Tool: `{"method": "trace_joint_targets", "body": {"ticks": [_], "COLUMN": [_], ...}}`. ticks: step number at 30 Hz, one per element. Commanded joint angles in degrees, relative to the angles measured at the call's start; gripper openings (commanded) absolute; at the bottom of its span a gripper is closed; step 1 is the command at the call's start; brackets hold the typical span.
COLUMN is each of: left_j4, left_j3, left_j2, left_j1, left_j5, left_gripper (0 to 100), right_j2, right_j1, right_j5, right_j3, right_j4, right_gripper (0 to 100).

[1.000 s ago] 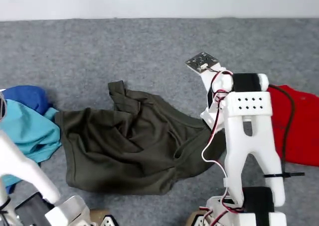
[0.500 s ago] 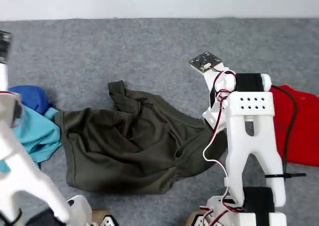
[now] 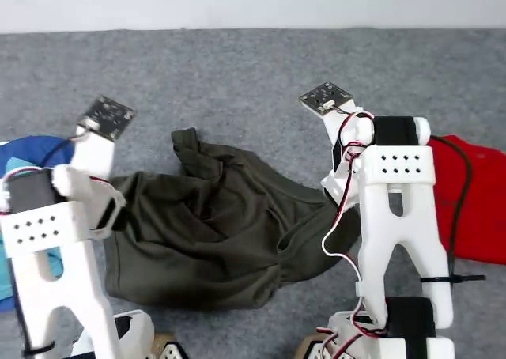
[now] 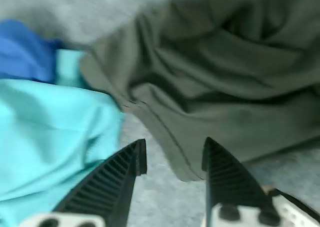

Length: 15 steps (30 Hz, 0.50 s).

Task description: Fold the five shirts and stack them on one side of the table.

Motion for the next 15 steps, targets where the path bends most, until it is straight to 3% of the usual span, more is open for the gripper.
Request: {"method": "trace_joint_targets", "body": {"ticks": [1,8,15], "left_j4": [-2.11,-8.09,-13.54], "left_j3": [3.12,12.18,19.21], "left_j2": [-1.58,-1.58,-1.49], "left_j1": [2.99,7.74,7.82], "left_j5": [1.05,1.14,1.14], "left_gripper": [20,20,20], "right_j2": [-2.07,-2.07,-2.07], "right_j1": [0.57,0.66,0.66], "right_j5": [0.09,0.00,0.00], "right_j3": [-2.29,-2.29,-2.29], "right_j4": [0.66,0.66,0.66], "right_gripper": [0.9,0.9,0.9]}}
